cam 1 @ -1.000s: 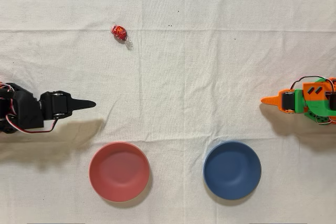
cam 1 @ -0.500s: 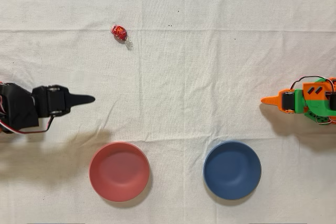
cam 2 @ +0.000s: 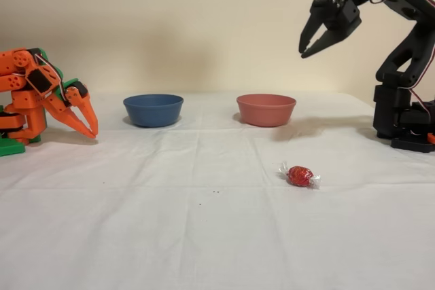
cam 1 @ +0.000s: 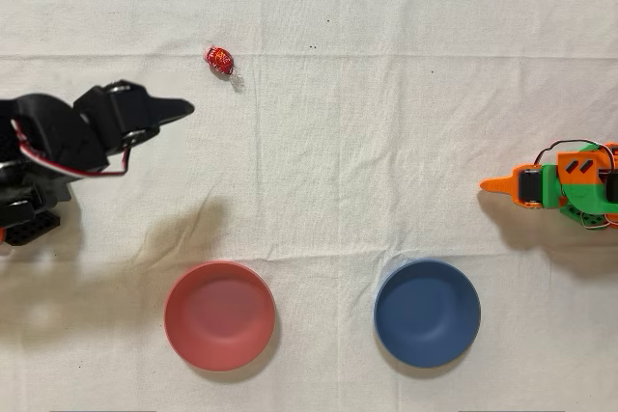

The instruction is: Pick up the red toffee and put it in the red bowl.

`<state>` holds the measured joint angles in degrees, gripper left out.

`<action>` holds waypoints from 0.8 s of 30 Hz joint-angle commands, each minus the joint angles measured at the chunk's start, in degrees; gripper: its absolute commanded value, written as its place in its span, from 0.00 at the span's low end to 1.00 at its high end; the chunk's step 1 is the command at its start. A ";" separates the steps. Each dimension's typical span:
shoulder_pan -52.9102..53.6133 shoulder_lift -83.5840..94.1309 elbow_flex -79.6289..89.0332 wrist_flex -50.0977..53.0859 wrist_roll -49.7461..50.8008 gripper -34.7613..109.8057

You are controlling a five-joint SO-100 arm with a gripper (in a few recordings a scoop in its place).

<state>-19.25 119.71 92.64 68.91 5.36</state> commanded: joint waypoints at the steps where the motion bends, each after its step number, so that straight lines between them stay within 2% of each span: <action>1: -3.60 -5.62 -9.93 4.31 -3.60 0.24; 3: -5.36 -8.17 -11.60 6.33 -7.38 0.24; 16: -17.05 -17.84 -12.83 6.50 -16.52 0.24; 24: -17.75 -20.74 -7.12 -1.67 -17.75 0.24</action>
<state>-36.47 98.17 84.11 70.58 -11.43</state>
